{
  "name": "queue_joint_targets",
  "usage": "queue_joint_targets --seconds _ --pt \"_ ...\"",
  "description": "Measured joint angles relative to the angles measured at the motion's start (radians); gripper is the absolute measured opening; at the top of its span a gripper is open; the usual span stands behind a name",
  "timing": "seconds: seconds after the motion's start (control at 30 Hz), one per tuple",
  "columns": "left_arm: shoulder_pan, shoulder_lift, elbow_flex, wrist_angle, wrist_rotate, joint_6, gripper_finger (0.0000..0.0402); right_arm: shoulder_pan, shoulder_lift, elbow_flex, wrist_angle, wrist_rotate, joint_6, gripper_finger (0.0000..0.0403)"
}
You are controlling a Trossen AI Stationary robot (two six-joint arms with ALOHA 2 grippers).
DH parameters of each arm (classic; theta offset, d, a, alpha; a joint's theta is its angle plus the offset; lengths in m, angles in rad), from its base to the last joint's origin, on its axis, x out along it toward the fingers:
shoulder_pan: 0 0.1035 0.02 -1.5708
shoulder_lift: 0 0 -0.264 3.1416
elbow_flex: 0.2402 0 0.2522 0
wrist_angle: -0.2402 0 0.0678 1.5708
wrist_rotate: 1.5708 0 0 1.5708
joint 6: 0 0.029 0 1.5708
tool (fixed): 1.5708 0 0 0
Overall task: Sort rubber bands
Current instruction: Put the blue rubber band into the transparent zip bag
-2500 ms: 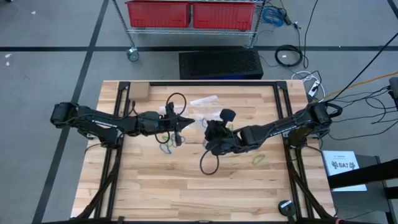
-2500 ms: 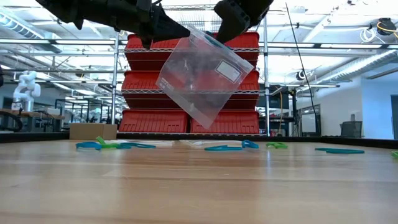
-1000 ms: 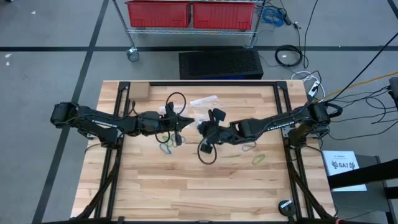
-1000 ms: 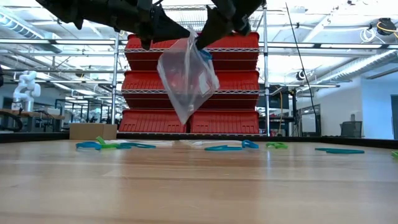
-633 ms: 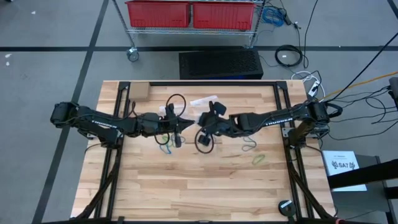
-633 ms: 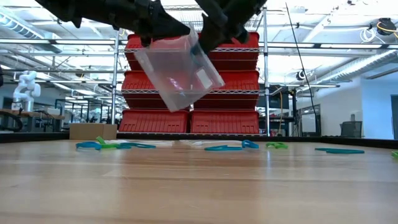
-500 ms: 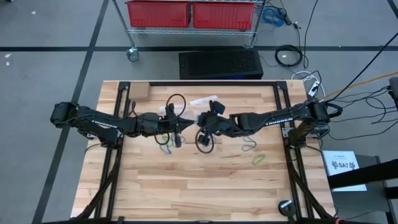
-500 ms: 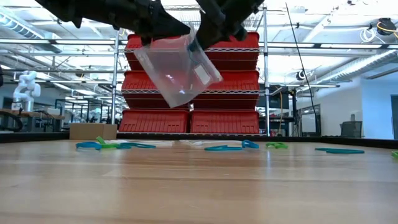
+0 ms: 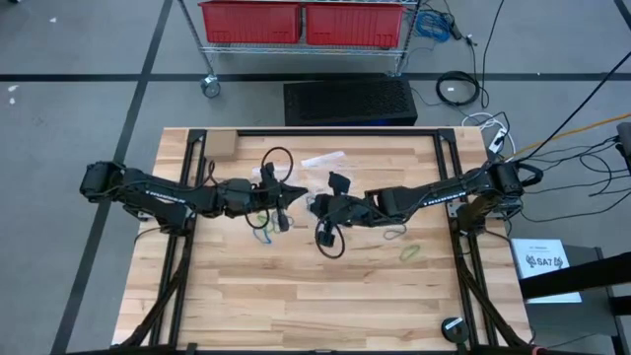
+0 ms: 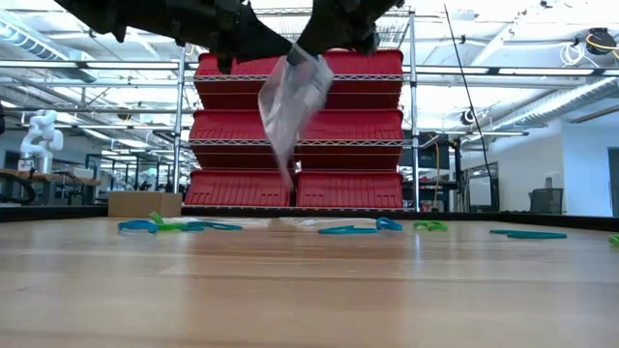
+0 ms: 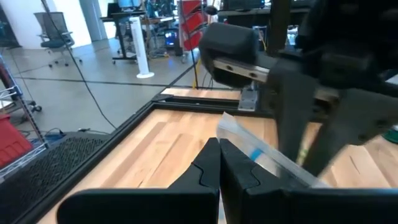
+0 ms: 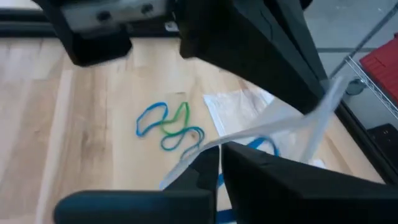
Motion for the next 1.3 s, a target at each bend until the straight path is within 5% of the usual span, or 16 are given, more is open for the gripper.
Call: queue_joint_targets --seconds 0.6,1.17,1.3 --pt "-0.005 0.000 0.000 -0.010 0.034 -0.001 0.0000 -0.050 -0.033 0.000 -0.058 -0.143 0.075 0.0170" --pt "-0.005 0.005 0.000 0.053 0.035 -0.002 0.0000 -0.036 -0.194 0.001 -0.094 -0.154 0.068 0.0183" --pt "-0.005 0.006 0.000 0.052 0.012 0.001 0.0000 -0.030 -0.201 0.001 -0.236 -0.155 0.071 0.0183"
